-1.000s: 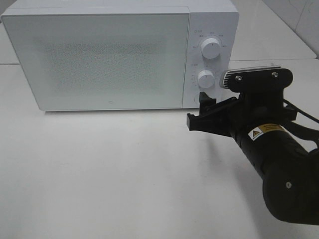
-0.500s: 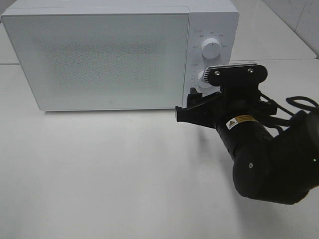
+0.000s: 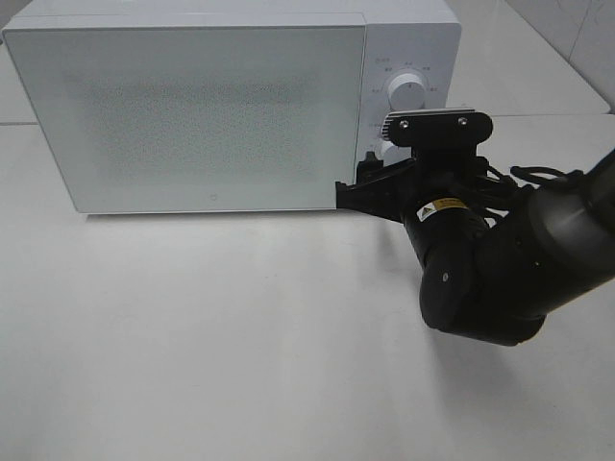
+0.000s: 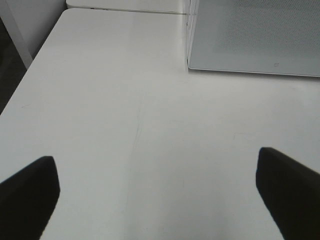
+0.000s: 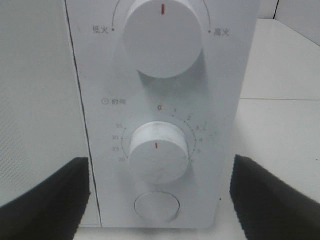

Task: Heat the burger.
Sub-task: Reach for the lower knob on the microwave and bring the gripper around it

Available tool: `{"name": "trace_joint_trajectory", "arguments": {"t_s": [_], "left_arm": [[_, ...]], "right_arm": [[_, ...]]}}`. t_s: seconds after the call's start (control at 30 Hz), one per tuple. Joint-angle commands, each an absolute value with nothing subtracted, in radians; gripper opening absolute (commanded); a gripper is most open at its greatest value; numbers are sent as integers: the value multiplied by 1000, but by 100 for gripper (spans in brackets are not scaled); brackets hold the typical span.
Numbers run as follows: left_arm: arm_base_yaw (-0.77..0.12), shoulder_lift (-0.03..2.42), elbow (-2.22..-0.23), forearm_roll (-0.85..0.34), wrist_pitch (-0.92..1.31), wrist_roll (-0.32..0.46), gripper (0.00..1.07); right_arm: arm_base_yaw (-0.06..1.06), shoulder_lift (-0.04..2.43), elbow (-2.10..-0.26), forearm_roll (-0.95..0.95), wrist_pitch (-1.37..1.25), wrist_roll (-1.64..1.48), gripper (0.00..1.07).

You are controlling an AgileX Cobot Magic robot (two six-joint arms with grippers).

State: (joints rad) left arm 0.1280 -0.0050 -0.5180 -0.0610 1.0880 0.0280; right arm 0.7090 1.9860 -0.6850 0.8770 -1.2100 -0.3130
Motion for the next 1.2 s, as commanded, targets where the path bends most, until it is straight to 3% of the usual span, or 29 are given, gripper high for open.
{"name": "trace_joint_trajectory", "arguments": {"t_s": [0.03, 0.8, 1.03, 1.1, 1.13, 1.2], "left_arm": [[133, -22, -518, -59, 1073, 22, 101], [133, -22, -518, -59, 1073, 23, 101], [133, -22, -518, -59, 1073, 23, 101], [133, -22, -518, -59, 1073, 23, 101], [133, -22, -518, -59, 1073, 23, 101], [133, -22, -518, -59, 1073, 23, 101]], "right_arm": [[685, 2005, -724, 849, -1328, -315, 75], [628, 2102, -828, 808, -1260, -300, 73], [629, 2102, -828, 809, -1269, -300, 59], [632, 2102, -826, 812, -1294, -302, 44], [632, 2102, -826, 812, -1294, -302, 44], [632, 2089, -821, 822, -1304, -306, 31]]}}
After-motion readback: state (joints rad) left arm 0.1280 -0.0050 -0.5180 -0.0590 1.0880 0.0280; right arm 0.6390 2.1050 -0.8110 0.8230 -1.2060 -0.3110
